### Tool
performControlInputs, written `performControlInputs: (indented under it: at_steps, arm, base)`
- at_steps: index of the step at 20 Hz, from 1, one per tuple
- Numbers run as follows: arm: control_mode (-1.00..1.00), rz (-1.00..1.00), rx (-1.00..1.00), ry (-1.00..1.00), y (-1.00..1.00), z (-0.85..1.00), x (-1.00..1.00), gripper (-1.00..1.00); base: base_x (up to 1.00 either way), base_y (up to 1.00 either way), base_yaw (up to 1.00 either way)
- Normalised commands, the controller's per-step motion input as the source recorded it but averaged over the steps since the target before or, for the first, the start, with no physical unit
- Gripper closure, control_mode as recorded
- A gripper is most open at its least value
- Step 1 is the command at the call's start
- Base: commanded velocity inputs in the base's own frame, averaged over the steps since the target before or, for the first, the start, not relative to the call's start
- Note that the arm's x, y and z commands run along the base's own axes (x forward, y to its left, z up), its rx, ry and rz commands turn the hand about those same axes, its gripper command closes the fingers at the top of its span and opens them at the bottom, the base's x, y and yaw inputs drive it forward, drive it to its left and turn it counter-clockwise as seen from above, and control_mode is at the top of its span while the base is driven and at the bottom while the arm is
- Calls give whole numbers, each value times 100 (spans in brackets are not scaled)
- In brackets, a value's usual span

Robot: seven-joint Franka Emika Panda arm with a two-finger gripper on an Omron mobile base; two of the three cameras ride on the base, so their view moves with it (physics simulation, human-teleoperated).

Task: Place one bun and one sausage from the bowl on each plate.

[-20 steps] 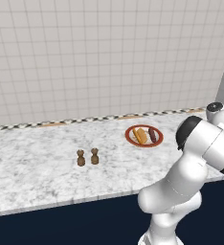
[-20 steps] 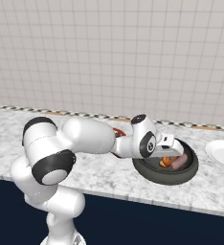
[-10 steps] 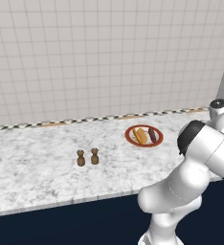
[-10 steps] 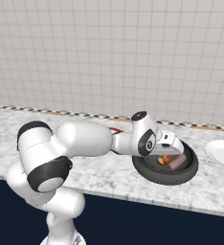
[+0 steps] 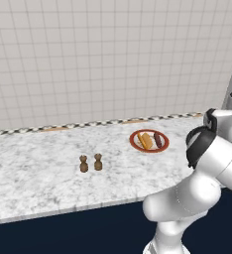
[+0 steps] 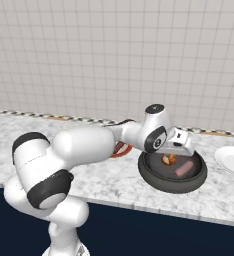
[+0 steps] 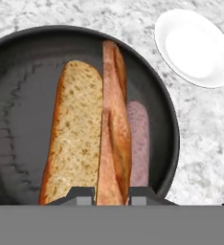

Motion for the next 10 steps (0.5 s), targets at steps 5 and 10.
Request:
performControlInputs:
  at_steps: [5,10]
  arm:
    - [-100,0,22,1,3,19,-7,100]
    - [-100,6,8,0,47,0,-24,100]
  base:
    - [0,0,0]
    - [0,0,0]
